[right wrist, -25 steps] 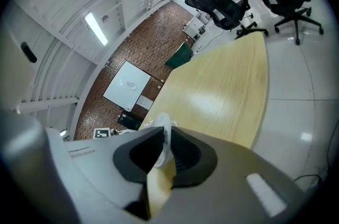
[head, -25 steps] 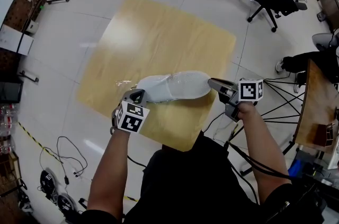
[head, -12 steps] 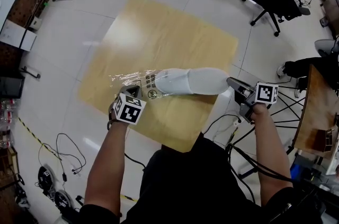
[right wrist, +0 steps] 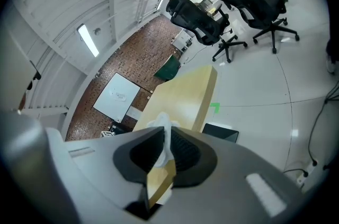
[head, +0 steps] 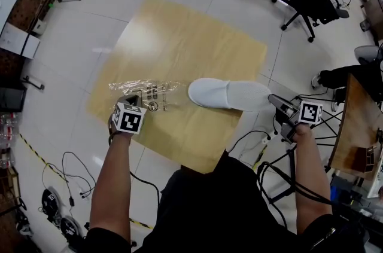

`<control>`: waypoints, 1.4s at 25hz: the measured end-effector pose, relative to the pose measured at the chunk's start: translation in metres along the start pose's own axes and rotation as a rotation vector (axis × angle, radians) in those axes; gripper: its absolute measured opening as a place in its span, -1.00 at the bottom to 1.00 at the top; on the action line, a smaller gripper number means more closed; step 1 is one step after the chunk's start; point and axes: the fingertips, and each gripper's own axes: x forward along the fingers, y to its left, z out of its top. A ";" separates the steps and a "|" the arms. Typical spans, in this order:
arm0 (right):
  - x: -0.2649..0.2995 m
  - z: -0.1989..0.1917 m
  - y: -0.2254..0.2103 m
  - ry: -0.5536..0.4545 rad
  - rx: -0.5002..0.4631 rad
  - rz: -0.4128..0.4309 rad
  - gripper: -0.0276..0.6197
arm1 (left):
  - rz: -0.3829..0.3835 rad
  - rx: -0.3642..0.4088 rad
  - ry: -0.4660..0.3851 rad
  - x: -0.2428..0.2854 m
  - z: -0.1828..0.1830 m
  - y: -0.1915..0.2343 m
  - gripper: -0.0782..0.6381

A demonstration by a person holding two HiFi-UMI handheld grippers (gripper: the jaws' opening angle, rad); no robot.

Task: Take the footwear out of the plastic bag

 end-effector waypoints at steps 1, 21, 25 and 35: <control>-0.003 -0.001 -0.001 0.003 -0.003 0.001 -0.79 | 0.010 -0.012 0.006 0.001 -0.002 0.007 -0.76; 0.038 -0.072 0.052 0.241 -0.025 0.148 -0.80 | -0.095 -0.011 -0.116 0.024 0.112 -0.044 -0.76; 0.061 -0.088 0.069 0.275 -0.043 0.171 -0.79 | -0.167 0.017 -0.091 0.025 0.107 -0.073 -0.75; 0.105 -0.117 0.058 0.322 -0.201 -0.055 -0.70 | -0.243 -0.054 -0.262 -0.016 0.121 -0.068 -0.49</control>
